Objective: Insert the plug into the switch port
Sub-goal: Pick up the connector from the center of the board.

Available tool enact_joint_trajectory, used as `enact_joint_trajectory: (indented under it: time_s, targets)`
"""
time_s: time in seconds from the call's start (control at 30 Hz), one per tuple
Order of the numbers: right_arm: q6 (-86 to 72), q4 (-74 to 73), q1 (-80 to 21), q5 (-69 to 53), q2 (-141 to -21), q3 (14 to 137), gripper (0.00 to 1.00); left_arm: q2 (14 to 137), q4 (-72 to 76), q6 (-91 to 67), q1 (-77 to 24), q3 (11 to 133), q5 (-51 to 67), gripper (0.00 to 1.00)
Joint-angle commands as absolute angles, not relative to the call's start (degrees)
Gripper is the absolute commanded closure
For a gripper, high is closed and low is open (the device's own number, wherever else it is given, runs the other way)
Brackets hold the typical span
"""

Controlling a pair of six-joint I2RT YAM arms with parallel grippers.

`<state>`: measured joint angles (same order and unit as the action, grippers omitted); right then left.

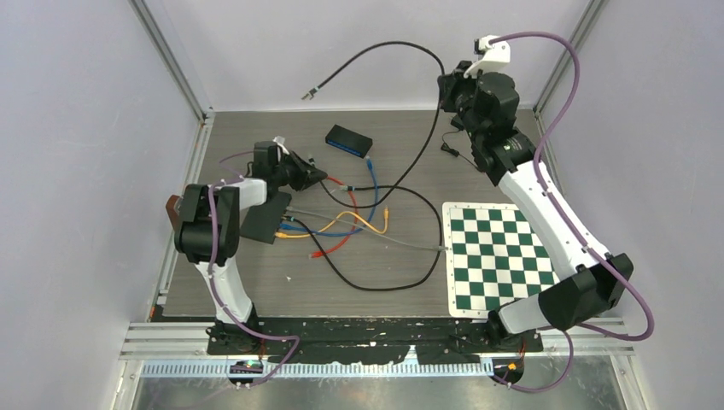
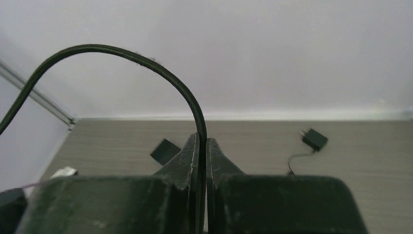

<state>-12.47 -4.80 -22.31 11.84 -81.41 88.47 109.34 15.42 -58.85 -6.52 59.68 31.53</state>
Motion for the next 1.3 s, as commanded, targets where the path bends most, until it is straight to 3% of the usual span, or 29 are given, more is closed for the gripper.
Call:
enact_joint_trajectory:
  time_s: [0.0, 0.13, 0.27, 0.37, 0.53, 0.63, 0.73, 0.87, 1.07, 1.17, 1.27]
  targets:
    - [-15.03, -2.57, -18.81, 10.92, -84.27, 83.24, 0.95, 102.56, 7.56, -49.80, -6.48, 63.19, 28.86, 1.00]
    - [-14.52, -1.76, -16.64, 6.96, -90.89, 80.69, 0.89, 98.29, -0.55, -39.91, -6.46, 66.34, 23.27, 1.00]
    - [-12.38, -6.59, -14.84, 2.00, -100.97, 88.18, 0.80, 94.82, -5.44, -31.48, -6.47, 70.67, 20.64, 1.00]
    - [-10.04, -10.50, -14.62, -1.73, -105.54, 93.30, 0.51, 92.74, -8.29, -24.78, -6.68, 73.73, 19.03, 1.00]
    - [-10.31, -8.25, -14.51, -11.38, -105.67, 93.91, 0.30, 91.15, -10.45, -11.21, -8.69, 77.22, 18.11, 1.00]
    - [-16.29, 3.42, -14.65, -22.66, -104.61, 92.61, 0.29, 91.48, -13.93, -5.86, -9.95, 80.11, 15.81, 1.00]
    - [-20.01, 5.11, -16.24, -28.85, -106.84, 98.26, 0.32, 90.92, -13.22, -1.59, -11.05, 79.77, 15.11, 1.00]
    - [-23.70, -4.31, -20.24, -30.30, -112.48, 110.60, 0.33, 89.06, -9.70, 4.52, -13.63, 76.73, 11.58, 1.00]
    - [-32.01, 4.45, -25.72, -35.21, -117.61, 113.77, 0.32, 88.33, -10.73, 7.41, -15.63, 76.68, 13.36, 1.00]
    - [-32.62, 4.81, -27.67, -36.04, -119.24, 114.58, 0.24, 87.73, -11.20, 7.21, -16.13, 75.70, 13.88, 1.00]
    - [-32.22, 4.75, -28.68, -35.71, -119.92, 113.96, 0.22, 87.32, -10.93, 6.55, -16.52, 74.47, 14.64, 1.00]
